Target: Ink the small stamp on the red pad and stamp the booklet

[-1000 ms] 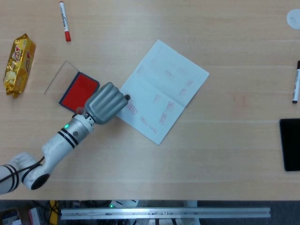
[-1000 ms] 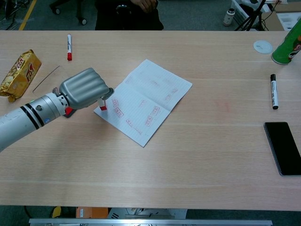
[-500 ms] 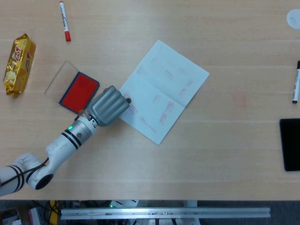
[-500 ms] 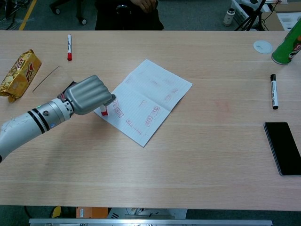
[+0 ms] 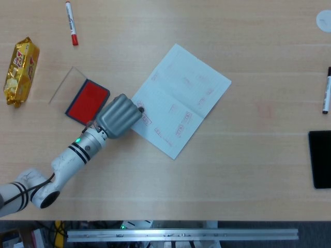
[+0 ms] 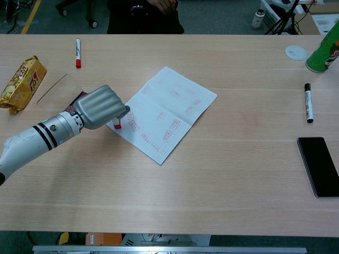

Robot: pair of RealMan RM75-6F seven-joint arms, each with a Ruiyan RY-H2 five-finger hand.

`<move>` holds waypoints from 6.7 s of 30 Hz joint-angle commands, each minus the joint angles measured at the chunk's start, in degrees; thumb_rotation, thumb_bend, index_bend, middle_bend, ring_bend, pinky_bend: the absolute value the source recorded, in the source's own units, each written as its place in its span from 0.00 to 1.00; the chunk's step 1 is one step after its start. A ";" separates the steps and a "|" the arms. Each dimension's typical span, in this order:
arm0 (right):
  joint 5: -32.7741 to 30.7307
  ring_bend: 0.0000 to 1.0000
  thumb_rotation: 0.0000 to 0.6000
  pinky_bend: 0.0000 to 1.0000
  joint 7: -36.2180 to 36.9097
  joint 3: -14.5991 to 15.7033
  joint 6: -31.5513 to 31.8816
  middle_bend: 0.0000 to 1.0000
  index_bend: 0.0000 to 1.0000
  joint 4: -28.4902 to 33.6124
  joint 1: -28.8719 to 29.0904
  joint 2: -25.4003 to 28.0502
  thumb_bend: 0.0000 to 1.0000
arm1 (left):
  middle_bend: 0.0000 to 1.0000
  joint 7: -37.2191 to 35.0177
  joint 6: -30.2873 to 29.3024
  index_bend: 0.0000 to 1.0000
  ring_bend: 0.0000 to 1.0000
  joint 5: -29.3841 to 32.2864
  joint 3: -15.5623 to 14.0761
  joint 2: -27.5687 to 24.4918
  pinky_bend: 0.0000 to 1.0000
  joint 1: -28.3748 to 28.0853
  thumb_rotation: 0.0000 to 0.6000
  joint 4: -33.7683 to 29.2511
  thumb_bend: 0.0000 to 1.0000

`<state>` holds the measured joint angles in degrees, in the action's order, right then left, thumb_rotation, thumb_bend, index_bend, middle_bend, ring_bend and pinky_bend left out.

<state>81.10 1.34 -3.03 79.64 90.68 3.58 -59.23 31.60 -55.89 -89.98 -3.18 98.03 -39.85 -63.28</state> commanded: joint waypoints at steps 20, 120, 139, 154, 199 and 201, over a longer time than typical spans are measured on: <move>0.29 0.48 1.00 0.51 1.04 0.00 0.57 0.43 0.38 -0.52 -0.36 -0.03 0.19 | 0.99 1.29 -2.65 0.59 0.97 -0.30 3.09 -3.70 1.00 -0.83 1.00 -4.91 0.35; 0.16 0.49 1.00 0.51 4.90 -0.28 1.55 0.43 0.38 -3.53 -1.86 -0.44 0.19 | 0.99 10.41 -0.89 0.59 0.97 1.56 2.77 -3.47 1.00 0.27 1.00 -13.13 0.35; 1.70 0.49 1.00 0.51 4.20 -0.40 -0.06 0.43 0.38 -2.85 0.17 -1.17 0.19 | 0.99 8.93 -6.35 0.57 0.97 0.38 -1.64 -12.27 1.00 6.35 1.00 -19.98 0.35; 1.59 0.49 1.00 0.51 3.12 -0.32 0.36 0.43 0.38 -1.86 0.12 -0.72 0.19 | 0.99 8.13 -5.20 0.56 0.97 0.94 -1.89 -8.36 1.00 7.87 1.00 -13.51 0.35; 1.37 0.50 1.00 0.51 2.34 -0.87 0.27 0.44 0.38 -0.69 0.85 0.40 0.19 | 0.94 6.26 -7.99 0.31 0.93 10.21 4.62 -17.89 1.00 11.05 1.00 -28.23 0.34; 1.77 0.50 1.00 0.51 2.48 -0.95 -0.30 0.44 0.38 -0.35 1.42 0.81 0.19 | 0.91 4.69 -8.79 0.31 0.90 12.46 6.32 -20.08 1.00 11.41 1.00 -30.09 0.34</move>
<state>82.69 3.75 -3.93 79.60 90.16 4.76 -58.62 38.37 -63.58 -80.10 1.03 80.45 -29.06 -90.97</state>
